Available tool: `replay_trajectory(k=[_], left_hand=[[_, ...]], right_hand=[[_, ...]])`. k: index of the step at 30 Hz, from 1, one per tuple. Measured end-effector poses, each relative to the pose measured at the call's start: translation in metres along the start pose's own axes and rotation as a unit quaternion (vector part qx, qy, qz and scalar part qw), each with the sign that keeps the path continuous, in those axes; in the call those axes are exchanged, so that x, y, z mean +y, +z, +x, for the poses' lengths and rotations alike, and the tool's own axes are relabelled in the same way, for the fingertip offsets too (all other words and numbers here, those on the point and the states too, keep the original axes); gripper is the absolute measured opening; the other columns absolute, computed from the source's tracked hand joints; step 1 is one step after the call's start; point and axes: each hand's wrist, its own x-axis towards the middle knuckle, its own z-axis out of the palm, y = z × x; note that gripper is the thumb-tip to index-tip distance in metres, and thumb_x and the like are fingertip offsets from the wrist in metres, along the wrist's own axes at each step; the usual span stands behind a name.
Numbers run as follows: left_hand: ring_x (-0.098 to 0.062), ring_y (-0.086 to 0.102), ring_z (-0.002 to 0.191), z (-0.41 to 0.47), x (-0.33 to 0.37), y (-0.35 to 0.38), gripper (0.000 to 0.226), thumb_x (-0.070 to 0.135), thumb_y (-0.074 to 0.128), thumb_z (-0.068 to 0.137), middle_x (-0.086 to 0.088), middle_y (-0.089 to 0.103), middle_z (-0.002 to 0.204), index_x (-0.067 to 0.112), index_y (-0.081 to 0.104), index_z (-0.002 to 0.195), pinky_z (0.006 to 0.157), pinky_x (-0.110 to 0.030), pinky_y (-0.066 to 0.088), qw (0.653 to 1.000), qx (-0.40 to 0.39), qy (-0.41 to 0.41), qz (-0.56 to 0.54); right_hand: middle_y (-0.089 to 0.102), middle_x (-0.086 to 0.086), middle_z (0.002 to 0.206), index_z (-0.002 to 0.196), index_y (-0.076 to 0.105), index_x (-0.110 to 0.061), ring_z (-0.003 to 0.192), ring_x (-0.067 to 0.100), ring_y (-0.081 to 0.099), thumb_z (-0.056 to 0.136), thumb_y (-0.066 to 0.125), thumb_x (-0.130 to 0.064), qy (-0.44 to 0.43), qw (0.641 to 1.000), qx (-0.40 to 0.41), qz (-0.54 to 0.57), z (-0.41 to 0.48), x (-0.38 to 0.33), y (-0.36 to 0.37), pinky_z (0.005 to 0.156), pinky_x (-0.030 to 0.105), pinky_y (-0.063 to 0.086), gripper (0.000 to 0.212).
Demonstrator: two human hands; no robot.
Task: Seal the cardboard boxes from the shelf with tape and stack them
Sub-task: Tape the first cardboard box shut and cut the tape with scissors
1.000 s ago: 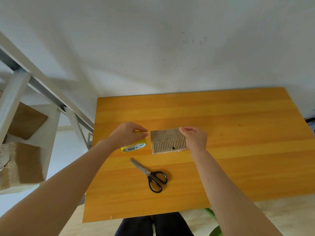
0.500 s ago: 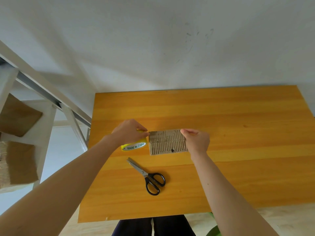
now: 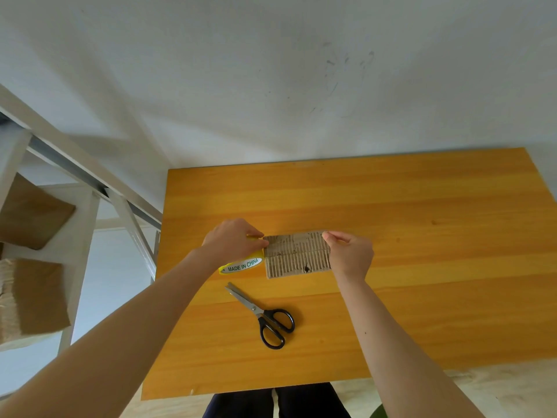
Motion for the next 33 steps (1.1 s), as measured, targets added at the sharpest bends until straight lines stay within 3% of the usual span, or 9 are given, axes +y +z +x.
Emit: replay_trajectory(k=[3,5,12,19,25,27,29,31,33], left_hand=[[-0.011,0.053,0.083,0.001,0.005,-0.001,0.041,0.060,0.058,0.084,0.009,0.066,0.109,0.036,0.066,0.116,0.064,-0.028,0.042,1.000,0.011,-0.003,0.028],[-0.012,0.053,0.086,0.001,0.010,-0.001,0.040,0.060,0.057,0.085,0.009,0.066,0.112,0.036,0.067,0.115,0.064,-0.028,0.042,0.999,0.014,0.000,0.043],[-0.012,0.058,0.082,0.002,0.017,-0.001,0.039,0.060,0.056,0.086,0.010,0.067,0.102,0.034,0.070,0.110,0.058,-0.025,0.042,0.997,0.017,-0.003,0.078],[-0.009,0.056,0.069,0.005,0.016,0.002,0.039,0.065,0.059,0.081,0.014,0.065,0.079,0.034,0.074,0.098,0.051,-0.022,0.037,0.997,0.025,-0.039,0.060],[-0.007,0.054,0.066,0.009,0.017,0.002,0.037,0.064,0.062,0.079,0.014,0.065,0.077,0.033,0.075,0.095,0.048,-0.021,0.033,0.997,0.035,-0.048,0.050],[-0.009,0.056,0.068,0.010,0.016,0.003,0.037,0.064,0.062,0.079,0.013,0.066,0.079,0.034,0.075,0.095,0.048,-0.021,0.034,0.997,0.038,-0.049,0.047],[-0.009,0.057,0.068,0.010,0.015,0.004,0.036,0.064,0.062,0.079,0.013,0.067,0.078,0.034,0.075,0.094,0.049,-0.021,0.035,0.997,0.043,-0.049,0.047],[-0.009,0.057,0.069,0.010,0.014,0.004,0.036,0.065,0.061,0.079,0.013,0.066,0.077,0.035,0.075,0.094,0.050,-0.021,0.036,0.996,0.045,-0.046,0.054],[-0.008,0.056,0.068,0.011,0.013,0.004,0.035,0.065,0.061,0.079,0.014,0.065,0.075,0.036,0.075,0.095,0.050,-0.021,0.036,0.996,0.045,-0.044,0.059]], right_hand=[[0.075,0.004,0.099,0.101,0.076,-0.009,0.063,-0.006,0.051,0.090,0.070,-0.016,-0.008,1.000,0.011,-0.005,0.000,0.001,0.000,0.050,0.004,0.035,0.015],[0.075,0.005,0.099,0.101,0.076,-0.009,0.065,0.000,0.051,0.090,0.070,-0.016,-0.008,1.000,0.018,-0.009,0.001,0.001,0.001,0.051,0.004,0.034,0.015],[0.075,0.003,0.095,0.100,0.077,-0.011,0.063,0.001,0.053,0.090,0.069,-0.017,-0.015,0.999,0.034,-0.040,-0.004,-0.003,0.003,0.053,0.008,0.036,0.014],[0.075,0.005,0.099,0.102,0.077,-0.010,0.089,0.020,0.068,0.091,0.068,-0.022,-0.046,0.995,0.044,-0.072,-0.008,-0.003,0.005,0.074,0.031,0.054,0.018],[0.073,0.006,0.101,0.103,0.075,-0.009,0.089,0.020,0.070,0.090,0.070,-0.021,-0.081,0.993,0.066,-0.050,-0.011,0.003,0.010,0.067,0.019,0.045,0.018],[0.070,0.007,0.108,0.116,0.068,-0.008,0.093,0.022,0.070,0.089,0.070,-0.023,-0.091,0.993,0.052,-0.049,-0.009,0.007,0.009,0.070,0.024,0.049,0.031],[0.063,0.006,0.122,0.141,0.046,-0.011,0.100,0.022,0.067,0.088,0.071,-0.028,-0.068,0.996,0.038,-0.032,-0.007,0.007,0.005,0.078,0.032,0.054,0.061],[0.050,0.010,0.142,0.151,0.029,-0.012,0.123,0.026,0.056,0.095,0.062,-0.030,-0.140,0.985,0.028,-0.094,-0.008,0.010,0.003,0.097,0.042,0.050,0.067],[0.032,0.011,0.156,0.153,0.024,-0.011,0.143,0.027,0.032,0.102,0.042,-0.039,-0.311,0.913,-0.020,-0.262,-0.018,0.011,0.006,0.115,0.047,0.032,0.060]])
